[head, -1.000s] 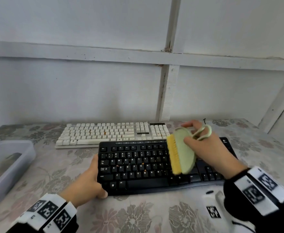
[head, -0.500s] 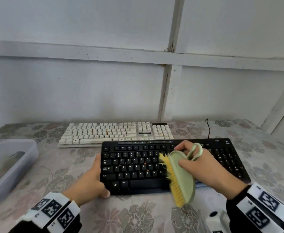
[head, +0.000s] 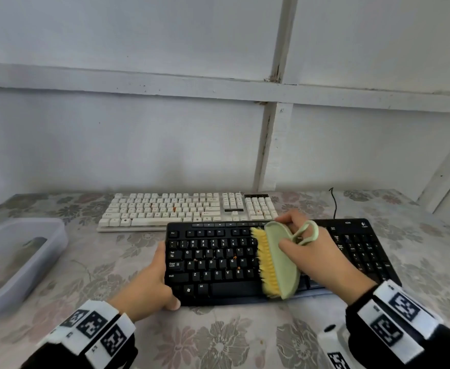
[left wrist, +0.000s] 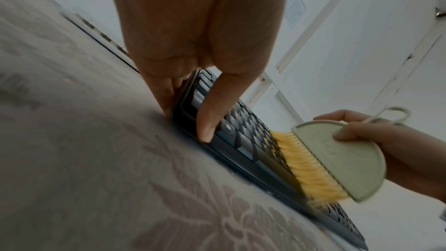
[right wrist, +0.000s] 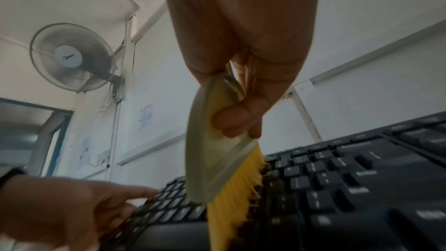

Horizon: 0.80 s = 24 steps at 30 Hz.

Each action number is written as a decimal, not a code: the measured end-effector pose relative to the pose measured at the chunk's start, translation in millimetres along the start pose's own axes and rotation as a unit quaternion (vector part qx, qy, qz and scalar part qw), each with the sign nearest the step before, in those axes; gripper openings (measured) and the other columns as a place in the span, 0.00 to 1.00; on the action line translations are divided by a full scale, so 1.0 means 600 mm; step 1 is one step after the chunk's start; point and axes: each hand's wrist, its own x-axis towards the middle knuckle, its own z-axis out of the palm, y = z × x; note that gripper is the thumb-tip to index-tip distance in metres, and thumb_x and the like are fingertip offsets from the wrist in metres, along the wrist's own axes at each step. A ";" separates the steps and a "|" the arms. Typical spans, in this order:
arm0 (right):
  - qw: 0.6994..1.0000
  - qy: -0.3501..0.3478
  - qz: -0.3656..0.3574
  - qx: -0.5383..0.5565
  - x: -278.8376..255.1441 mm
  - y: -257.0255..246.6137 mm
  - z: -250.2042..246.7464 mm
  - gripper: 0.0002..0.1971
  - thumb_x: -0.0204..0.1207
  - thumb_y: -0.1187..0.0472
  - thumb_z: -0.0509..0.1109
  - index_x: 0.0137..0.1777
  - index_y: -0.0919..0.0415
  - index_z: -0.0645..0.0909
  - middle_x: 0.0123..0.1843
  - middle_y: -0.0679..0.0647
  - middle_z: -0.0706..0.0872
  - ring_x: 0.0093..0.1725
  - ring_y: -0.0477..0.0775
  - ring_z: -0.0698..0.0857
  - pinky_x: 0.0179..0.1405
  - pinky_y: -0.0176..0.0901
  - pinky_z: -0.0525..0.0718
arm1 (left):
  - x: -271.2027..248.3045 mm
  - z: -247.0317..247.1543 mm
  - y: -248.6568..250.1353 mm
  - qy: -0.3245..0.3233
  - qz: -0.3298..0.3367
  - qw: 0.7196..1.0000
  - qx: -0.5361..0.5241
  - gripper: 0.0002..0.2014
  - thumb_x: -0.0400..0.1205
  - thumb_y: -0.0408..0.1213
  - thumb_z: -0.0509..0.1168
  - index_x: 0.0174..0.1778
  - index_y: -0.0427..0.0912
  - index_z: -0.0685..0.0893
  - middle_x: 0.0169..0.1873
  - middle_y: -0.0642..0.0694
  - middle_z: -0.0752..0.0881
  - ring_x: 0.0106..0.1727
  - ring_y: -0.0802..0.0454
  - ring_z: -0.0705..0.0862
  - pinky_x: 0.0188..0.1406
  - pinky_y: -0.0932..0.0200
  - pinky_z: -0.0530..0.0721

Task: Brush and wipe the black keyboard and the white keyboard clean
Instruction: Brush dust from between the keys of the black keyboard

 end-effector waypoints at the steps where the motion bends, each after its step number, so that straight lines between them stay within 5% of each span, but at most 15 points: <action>1: 1.000 -0.015 0.002 -0.005 -0.010 0.005 0.002 0.13 0.73 0.68 0.64 0.53 0.51 0.76 0.44 0.54 0.86 0.38 0.53 0.84 0.31 0.40 0.79 | 0.000 0.000 0.000 0.001 0.002 1.000 0.000 0.55 0.66 0.18 0.69 0.77 0.65 0.46 0.51 0.45 0.84 0.51 0.48 0.86 0.50 0.55 0.85; 5: 0.996 -0.082 0.030 0.011 -0.026 0.010 -0.011 0.11 0.72 0.67 0.65 0.47 0.49 0.79 0.46 0.54 0.86 0.38 0.49 0.81 0.35 0.40 0.79 | -0.001 0.002 -0.001 0.002 -0.001 1.000 0.003 0.55 0.66 0.19 0.70 0.77 0.64 0.46 0.52 0.45 0.85 0.51 0.46 0.86 0.52 0.51 0.87; 9: 0.998 -0.005 0.015 0.058 0.006 -0.006 -0.031 0.13 0.73 0.68 0.66 0.51 0.49 0.81 0.48 0.51 0.86 0.46 0.53 0.85 0.42 0.48 0.85 | 0.002 0.002 -0.005 0.002 -0.016 1.000 0.004 0.57 0.65 0.20 0.70 0.78 0.65 0.43 0.53 0.39 0.85 0.52 0.41 0.86 0.52 0.49 0.87; 13: 0.997 0.033 -0.003 0.074 0.032 -0.011 -0.013 0.16 0.75 0.68 0.64 0.57 0.49 0.77 0.50 0.52 0.85 0.43 0.52 0.86 0.35 0.43 0.86 | 0.004 0.003 -0.008 0.005 -0.024 1.000 0.009 0.59 0.64 0.22 0.70 0.79 0.65 0.41 0.57 0.35 0.84 0.55 0.40 0.85 0.55 0.46 0.86; 17: 0.999 -0.004 -0.002 0.035 0.006 0.005 0.004 0.13 0.74 0.67 0.65 0.55 0.51 0.76 0.48 0.51 0.85 0.43 0.52 0.86 0.32 0.38 0.85 | 0.004 0.003 -0.006 0.004 -0.023 1.000 0.005 0.58 0.66 0.19 0.70 0.79 0.63 0.42 0.54 0.42 0.85 0.54 0.44 0.86 0.53 0.50 0.86; 22: 0.995 -0.088 0.016 0.038 -0.036 0.019 -0.001 0.12 0.72 0.67 0.66 0.47 0.47 0.80 0.44 0.55 0.87 0.40 0.52 0.84 0.37 0.44 0.82 | 0.004 0.003 -0.005 0.006 -0.025 1.000 0.010 0.58 0.67 0.20 0.70 0.78 0.65 0.41 0.53 0.41 0.85 0.52 0.44 0.86 0.51 0.51 0.86; 24: 0.997 -0.056 0.002 0.055 -0.026 0.008 -0.014 0.12 0.72 0.68 0.67 0.48 0.48 0.82 0.45 0.52 0.87 0.44 0.52 0.85 0.41 0.45 0.84 | 0.005 0.003 -0.005 0.003 -0.025 1.000 0.009 0.58 0.66 0.20 0.70 0.79 0.65 0.41 0.53 0.41 0.85 0.52 0.44 0.86 0.53 0.49 0.86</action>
